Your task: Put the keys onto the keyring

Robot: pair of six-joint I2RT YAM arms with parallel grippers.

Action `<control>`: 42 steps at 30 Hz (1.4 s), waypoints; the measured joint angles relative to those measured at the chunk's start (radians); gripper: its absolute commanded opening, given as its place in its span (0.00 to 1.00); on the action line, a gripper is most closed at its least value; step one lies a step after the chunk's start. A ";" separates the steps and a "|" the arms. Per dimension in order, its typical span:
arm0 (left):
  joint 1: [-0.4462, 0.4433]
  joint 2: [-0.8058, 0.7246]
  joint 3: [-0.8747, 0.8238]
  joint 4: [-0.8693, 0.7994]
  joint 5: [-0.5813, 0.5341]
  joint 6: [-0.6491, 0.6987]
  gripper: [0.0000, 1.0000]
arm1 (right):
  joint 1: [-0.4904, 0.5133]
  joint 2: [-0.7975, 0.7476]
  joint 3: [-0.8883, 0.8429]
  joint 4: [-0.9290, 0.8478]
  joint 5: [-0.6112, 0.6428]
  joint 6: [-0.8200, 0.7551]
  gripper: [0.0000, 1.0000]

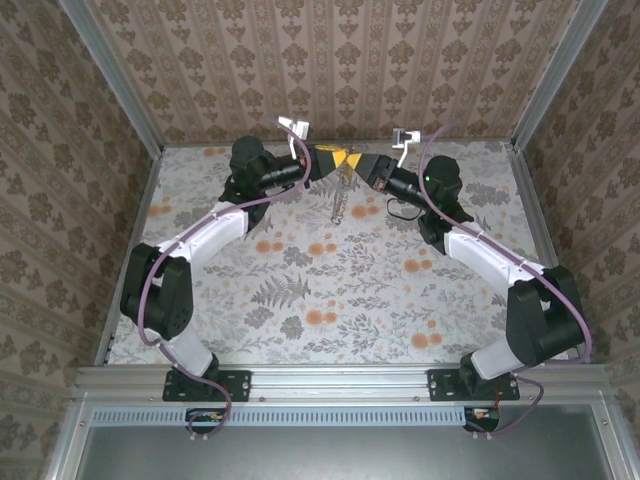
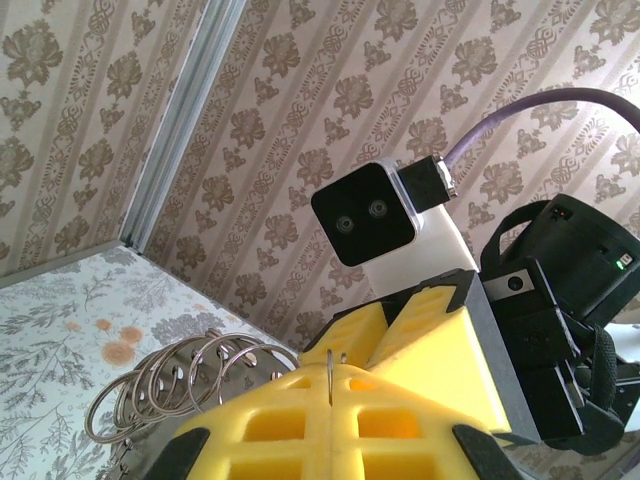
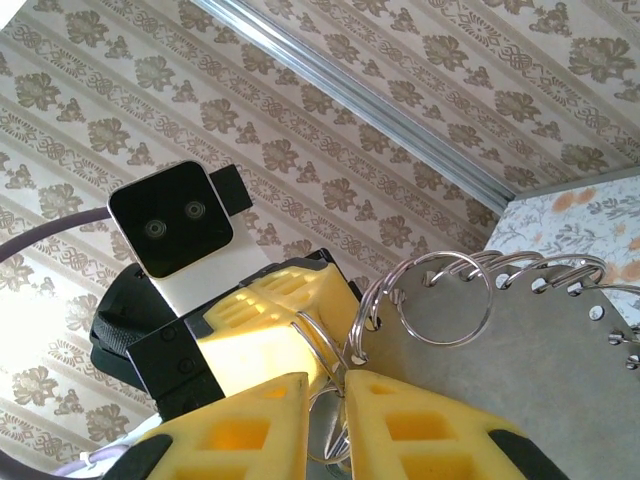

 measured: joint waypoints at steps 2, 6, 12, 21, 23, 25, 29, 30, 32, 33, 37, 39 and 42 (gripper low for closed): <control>0.000 0.000 0.000 0.000 -0.005 0.000 0.00 | 0.000 0.007 0.004 0.008 0.000 0.006 0.20; 0.000 -0.001 0.000 0.001 -0.019 0.000 0.00 | 0.000 0.018 0.013 0.019 0.003 0.019 0.19; 0.000 -0.007 -0.005 0.002 -0.039 0.000 0.00 | 0.000 0.035 0.027 0.034 0.006 0.028 0.19; -0.003 -0.009 -0.022 0.024 -0.069 -0.009 0.00 | 0.002 0.054 0.029 0.068 0.034 0.055 0.11; -0.004 -0.010 -0.024 0.032 -0.076 -0.010 0.00 | 0.002 0.056 0.029 0.072 0.039 0.057 0.06; -0.006 -0.010 -0.027 0.041 -0.082 -0.014 0.00 | 0.002 0.056 0.029 0.076 0.042 0.061 0.02; -0.007 -0.012 -0.034 0.051 -0.090 -0.017 0.00 | 0.004 0.057 0.029 0.077 0.047 0.064 0.00; -0.007 -0.012 -0.034 0.052 -0.091 -0.017 0.00 | 0.004 0.057 0.029 0.077 0.049 0.064 0.00; -0.008 -0.013 -0.035 0.053 -0.093 -0.021 0.00 | 0.004 0.057 0.029 0.077 0.049 0.064 0.00; -0.008 -0.013 -0.035 0.053 -0.094 -0.024 0.00 | 0.004 0.057 0.028 0.077 0.050 0.064 0.00; -0.007 -0.013 -0.037 0.053 -0.095 -0.031 0.00 | 0.004 0.057 0.029 0.077 0.049 0.060 0.00; -0.007 -0.013 -0.040 0.057 -0.098 -0.032 0.00 | 0.004 0.057 0.028 0.076 0.049 0.054 0.00; -0.007 -0.015 -0.045 0.061 -0.101 -0.035 0.00 | 0.005 0.058 0.028 0.076 0.048 0.047 0.00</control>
